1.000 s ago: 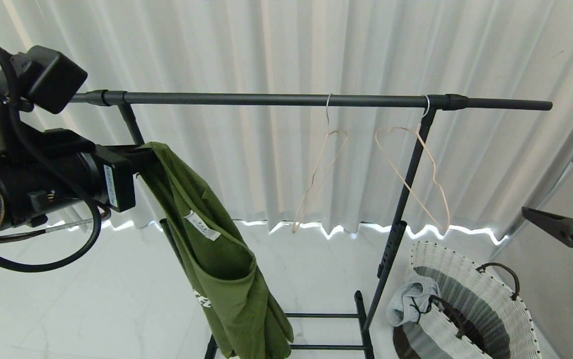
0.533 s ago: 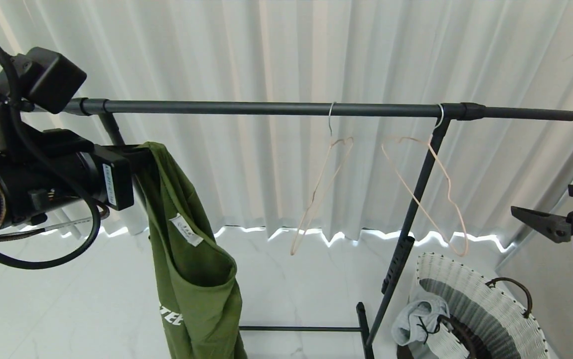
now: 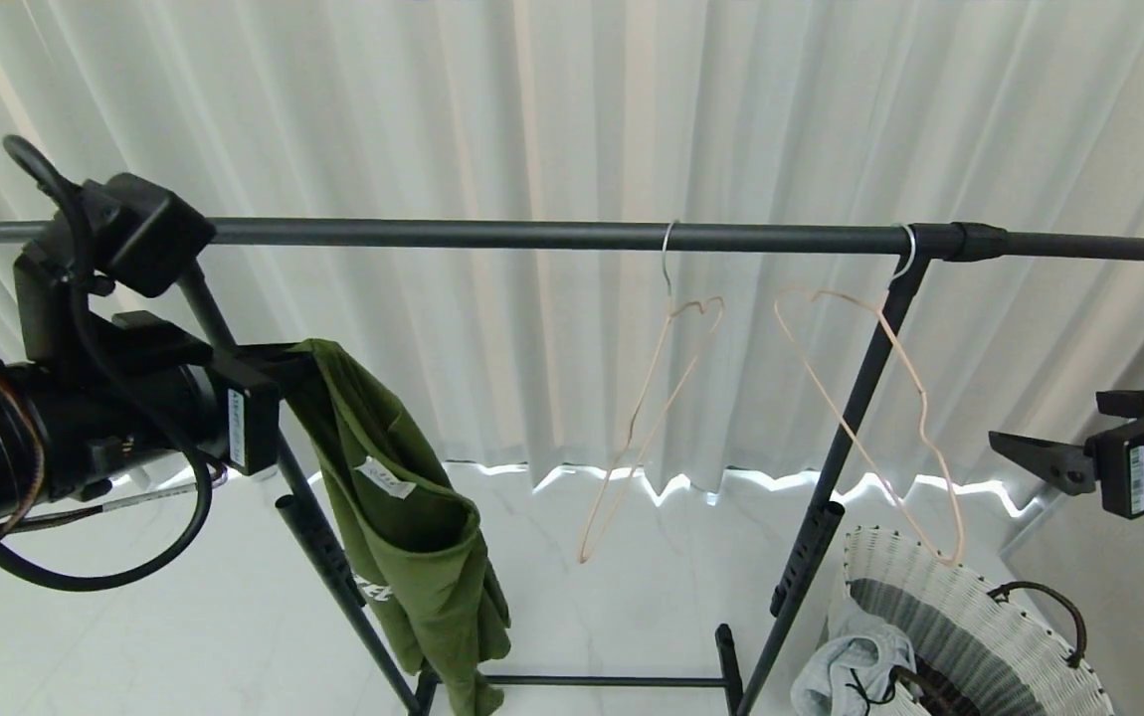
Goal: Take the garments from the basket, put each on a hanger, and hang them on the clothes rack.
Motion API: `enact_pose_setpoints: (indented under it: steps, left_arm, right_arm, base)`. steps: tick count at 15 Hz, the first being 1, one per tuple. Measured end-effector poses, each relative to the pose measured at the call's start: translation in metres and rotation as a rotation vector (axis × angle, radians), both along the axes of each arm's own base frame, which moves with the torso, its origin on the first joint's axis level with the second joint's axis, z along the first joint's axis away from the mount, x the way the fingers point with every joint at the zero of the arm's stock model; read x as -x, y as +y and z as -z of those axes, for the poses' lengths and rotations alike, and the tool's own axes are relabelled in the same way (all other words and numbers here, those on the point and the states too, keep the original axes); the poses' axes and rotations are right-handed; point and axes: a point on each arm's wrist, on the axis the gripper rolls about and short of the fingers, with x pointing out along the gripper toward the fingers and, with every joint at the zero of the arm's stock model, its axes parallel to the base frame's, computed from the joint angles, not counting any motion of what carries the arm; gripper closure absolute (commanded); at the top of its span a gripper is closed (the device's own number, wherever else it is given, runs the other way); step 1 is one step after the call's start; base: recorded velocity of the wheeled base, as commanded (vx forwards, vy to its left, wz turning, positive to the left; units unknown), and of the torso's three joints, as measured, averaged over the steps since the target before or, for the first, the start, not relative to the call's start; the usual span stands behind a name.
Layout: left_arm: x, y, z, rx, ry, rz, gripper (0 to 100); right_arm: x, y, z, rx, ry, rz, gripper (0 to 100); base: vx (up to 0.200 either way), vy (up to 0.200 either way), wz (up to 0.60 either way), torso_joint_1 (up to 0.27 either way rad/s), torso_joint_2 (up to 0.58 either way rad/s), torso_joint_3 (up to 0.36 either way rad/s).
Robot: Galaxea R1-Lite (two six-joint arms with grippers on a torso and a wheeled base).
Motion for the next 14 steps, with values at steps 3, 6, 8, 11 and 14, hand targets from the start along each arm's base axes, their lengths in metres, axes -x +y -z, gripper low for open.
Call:
enact_pose_setpoints:
  steps: [3,6,8,11,14]
  left_arm:
    - [0.001,0.0,0.006,-0.009,0.018,0.002,100]
    - [0.002,0.0,0.008,-0.01,0.025,0.003,100]
    - [0.002,0.0,0.009,-0.012,0.029,0.003,100]
    - [0.002,0.0,0.01,-0.012,0.032,0.004,100]
    - [0.002,0.0,0.01,-0.011,0.033,0.006,100]
  right_arm:
    - [-0.01,0.011,0.0,-0.043,0.028,-0.025,0]
    - [-0.028,0.025,-0.001,-0.092,0.062,-0.03,0]
    - [-0.039,0.036,0.002,-0.108,0.088,-0.021,0]
    - [-0.06,0.052,0.01,-0.114,0.125,0.024,0]
    - [-0.077,0.064,0.014,-0.113,0.141,0.041,0]
  base:
    - [0.0,0.0,0.0,0.0,0.0,0.0]
    - [0.0,0.0,0.0,0.0,0.0,0.0]
    - [0.0,0.0,0.0,0.0,0.0,0.0]
    - [0.0,0.0,0.0,0.0,0.0,0.0]
    - [0.0,0.0,0.0,0.0,0.0,0.0]
